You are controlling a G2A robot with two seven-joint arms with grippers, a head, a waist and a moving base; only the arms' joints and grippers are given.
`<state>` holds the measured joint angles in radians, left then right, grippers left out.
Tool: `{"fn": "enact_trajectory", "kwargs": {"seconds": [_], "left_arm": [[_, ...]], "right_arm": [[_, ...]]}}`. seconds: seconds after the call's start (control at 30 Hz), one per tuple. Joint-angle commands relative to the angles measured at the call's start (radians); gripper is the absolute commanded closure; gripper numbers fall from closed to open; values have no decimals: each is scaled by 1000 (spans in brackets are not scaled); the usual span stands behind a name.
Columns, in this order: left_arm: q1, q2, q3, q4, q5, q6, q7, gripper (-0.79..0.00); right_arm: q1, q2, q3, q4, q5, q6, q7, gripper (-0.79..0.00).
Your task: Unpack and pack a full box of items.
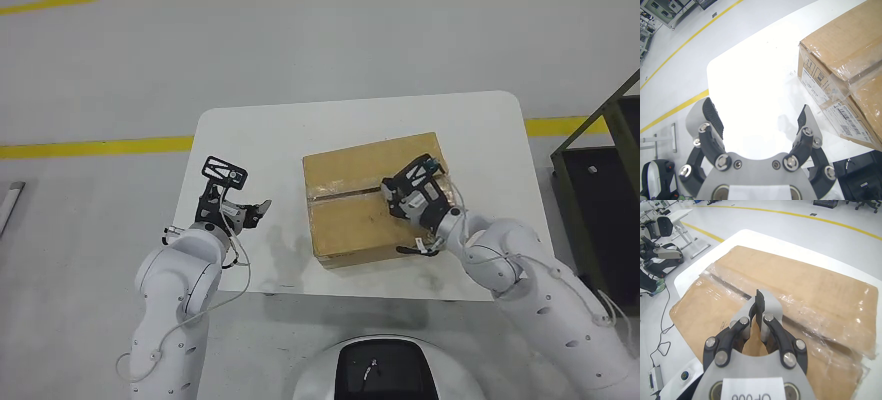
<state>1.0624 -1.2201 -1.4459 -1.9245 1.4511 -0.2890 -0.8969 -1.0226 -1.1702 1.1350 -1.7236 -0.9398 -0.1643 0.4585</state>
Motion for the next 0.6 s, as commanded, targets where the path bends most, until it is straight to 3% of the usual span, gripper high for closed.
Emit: {"fn": "enact_trajectory", "kwargs": {"seconds": [0.0, 0.27, 0.57], "left_arm": [[0, 0, 0, 0, 0, 0, 0, -785], [0, 0, 0, 0, 0, 0, 0, -785], [0, 0, 0, 0, 0, 0, 0, -785]], "right_arm": [[-2, -1, 10, -8, 21, 3, -18, 0], [-29, 5, 87, -95, 23, 20, -28, 0], [-33, 1, 82, 10, 16, 60, 18, 0]]}}
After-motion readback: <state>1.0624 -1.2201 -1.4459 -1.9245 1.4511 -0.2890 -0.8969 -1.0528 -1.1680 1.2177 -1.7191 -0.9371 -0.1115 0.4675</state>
